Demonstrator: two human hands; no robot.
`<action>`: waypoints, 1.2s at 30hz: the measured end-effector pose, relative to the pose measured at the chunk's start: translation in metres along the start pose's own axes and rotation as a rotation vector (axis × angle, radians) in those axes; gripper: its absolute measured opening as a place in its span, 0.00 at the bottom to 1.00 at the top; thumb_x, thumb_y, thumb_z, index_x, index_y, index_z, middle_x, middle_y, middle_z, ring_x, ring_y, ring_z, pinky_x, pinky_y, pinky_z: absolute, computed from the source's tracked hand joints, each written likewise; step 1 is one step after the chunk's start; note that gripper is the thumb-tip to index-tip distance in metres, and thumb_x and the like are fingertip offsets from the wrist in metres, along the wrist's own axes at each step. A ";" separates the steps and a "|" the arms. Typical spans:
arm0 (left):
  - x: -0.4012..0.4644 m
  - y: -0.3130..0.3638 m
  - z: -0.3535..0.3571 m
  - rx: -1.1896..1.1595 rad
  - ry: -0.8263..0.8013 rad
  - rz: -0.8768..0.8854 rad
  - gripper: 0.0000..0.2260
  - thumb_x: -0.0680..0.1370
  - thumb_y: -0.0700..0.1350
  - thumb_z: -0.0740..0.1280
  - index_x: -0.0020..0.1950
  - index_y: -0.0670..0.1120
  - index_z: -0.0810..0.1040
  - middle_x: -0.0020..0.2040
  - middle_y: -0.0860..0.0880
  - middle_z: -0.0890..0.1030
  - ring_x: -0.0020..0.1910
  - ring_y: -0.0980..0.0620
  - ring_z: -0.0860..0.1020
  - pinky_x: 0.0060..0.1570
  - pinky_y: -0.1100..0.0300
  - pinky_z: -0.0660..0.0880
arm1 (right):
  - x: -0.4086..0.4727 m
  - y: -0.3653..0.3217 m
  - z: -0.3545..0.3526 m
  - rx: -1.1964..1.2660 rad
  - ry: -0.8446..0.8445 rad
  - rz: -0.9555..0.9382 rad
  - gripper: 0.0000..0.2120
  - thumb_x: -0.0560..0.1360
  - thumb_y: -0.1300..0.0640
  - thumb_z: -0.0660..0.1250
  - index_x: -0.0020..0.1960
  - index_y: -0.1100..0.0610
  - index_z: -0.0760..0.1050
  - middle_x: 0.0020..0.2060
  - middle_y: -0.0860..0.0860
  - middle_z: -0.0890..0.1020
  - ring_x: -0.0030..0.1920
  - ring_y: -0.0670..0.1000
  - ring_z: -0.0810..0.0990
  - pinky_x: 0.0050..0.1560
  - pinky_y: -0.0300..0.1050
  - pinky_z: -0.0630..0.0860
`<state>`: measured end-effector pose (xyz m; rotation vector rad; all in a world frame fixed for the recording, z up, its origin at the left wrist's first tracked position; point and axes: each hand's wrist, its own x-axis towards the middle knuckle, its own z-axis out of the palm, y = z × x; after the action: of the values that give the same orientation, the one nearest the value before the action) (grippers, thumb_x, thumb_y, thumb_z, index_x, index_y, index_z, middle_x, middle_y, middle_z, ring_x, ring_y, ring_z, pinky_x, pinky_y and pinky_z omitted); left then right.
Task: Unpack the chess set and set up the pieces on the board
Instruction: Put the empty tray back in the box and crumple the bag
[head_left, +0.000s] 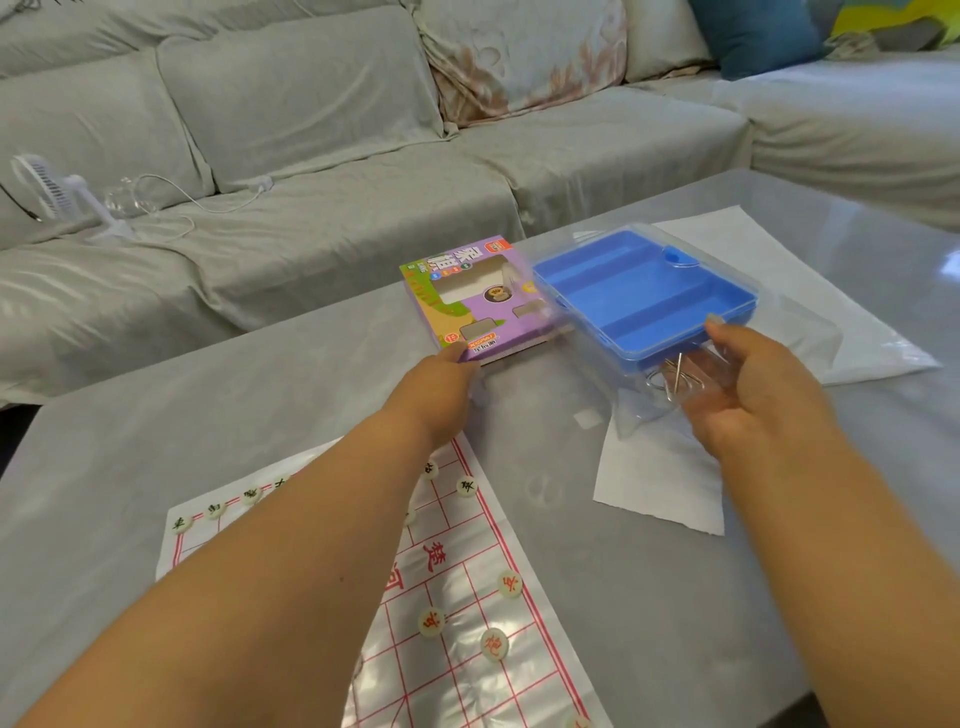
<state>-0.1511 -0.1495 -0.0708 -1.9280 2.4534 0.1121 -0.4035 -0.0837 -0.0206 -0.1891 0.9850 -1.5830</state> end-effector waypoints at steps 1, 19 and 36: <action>0.000 -0.001 0.000 -0.011 0.011 -0.003 0.18 0.78 0.41 0.59 0.68 0.45 0.70 0.75 0.46 0.62 0.66 0.41 0.70 0.60 0.59 0.67 | -0.003 -0.002 -0.003 -0.003 0.000 -0.003 0.03 0.74 0.62 0.67 0.46 0.56 0.77 0.34 0.50 0.85 0.35 0.49 0.84 0.34 0.44 0.81; 0.033 0.014 -0.005 0.004 0.230 -0.106 0.17 0.78 0.37 0.59 0.67 0.43 0.66 0.60 0.40 0.76 0.57 0.40 0.71 0.41 0.54 0.64 | -0.003 0.013 -0.034 -0.078 0.019 0.025 0.03 0.74 0.62 0.66 0.42 0.56 0.76 0.30 0.51 0.83 0.29 0.50 0.82 0.26 0.43 0.78; 0.029 -0.002 -0.033 -0.540 0.262 -0.142 0.19 0.79 0.33 0.56 0.67 0.46 0.74 0.67 0.45 0.71 0.62 0.42 0.73 0.60 0.49 0.74 | -0.021 0.026 -0.030 -0.163 -0.060 0.209 0.03 0.73 0.62 0.67 0.41 0.57 0.75 0.29 0.53 0.83 0.31 0.53 0.81 0.35 0.46 0.77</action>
<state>-0.1554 -0.1800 -0.0398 -2.4571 2.6344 0.6153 -0.3965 -0.0490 -0.0487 -0.2369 1.0526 -1.3006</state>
